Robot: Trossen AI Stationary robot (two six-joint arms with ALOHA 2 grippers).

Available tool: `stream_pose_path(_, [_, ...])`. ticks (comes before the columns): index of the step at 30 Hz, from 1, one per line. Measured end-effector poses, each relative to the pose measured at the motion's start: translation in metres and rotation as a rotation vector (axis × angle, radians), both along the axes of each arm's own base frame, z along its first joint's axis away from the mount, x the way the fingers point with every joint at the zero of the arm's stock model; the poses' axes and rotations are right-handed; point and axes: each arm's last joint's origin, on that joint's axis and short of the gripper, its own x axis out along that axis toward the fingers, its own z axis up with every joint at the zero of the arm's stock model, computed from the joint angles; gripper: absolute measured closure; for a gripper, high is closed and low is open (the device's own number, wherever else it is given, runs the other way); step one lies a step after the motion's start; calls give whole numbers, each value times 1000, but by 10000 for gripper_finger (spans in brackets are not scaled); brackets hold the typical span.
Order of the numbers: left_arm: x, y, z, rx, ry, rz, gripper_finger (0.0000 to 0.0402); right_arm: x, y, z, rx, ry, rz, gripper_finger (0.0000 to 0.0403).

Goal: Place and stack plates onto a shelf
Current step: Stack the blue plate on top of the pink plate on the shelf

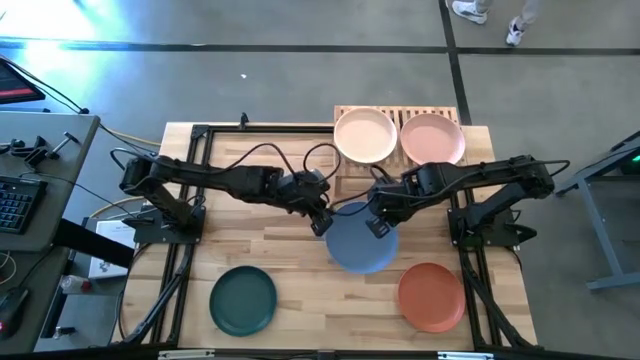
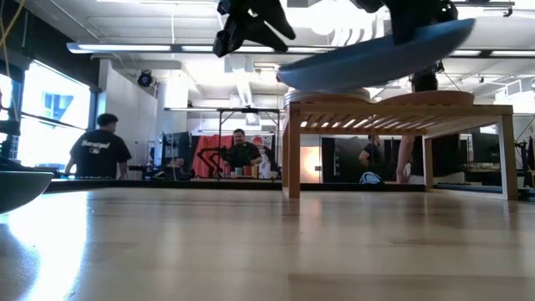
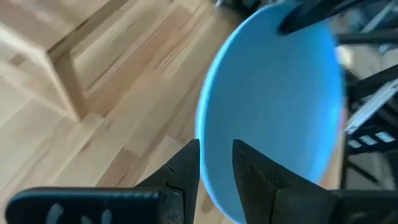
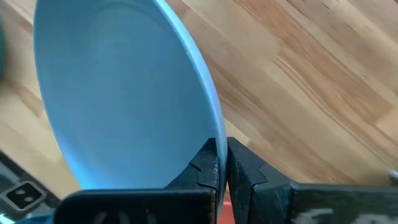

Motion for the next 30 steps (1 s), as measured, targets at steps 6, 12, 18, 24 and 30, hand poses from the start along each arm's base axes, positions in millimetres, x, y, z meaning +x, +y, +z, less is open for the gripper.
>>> stream_pose_path(6, [-10,8,15,8,-32,-10,316,-11,-4,2,-14,70,-6,402])
stream_pose_path(12, [-24,17,34,45,-89,-14,316,-32,-19,18,-49,45,-29,402])
stream_pose_path(18, [-36,28,50,96,-134,-18,316,-66,-41,44,-113,-78,-74,402])
stream_pose_path(24, [-42,42,56,175,-141,-28,316,-110,-69,66,-221,-176,-168,403])
stream_pose_path(30, [-42,61,53,259,-114,-31,316,-157,-87,81,-311,-252,-283,403])
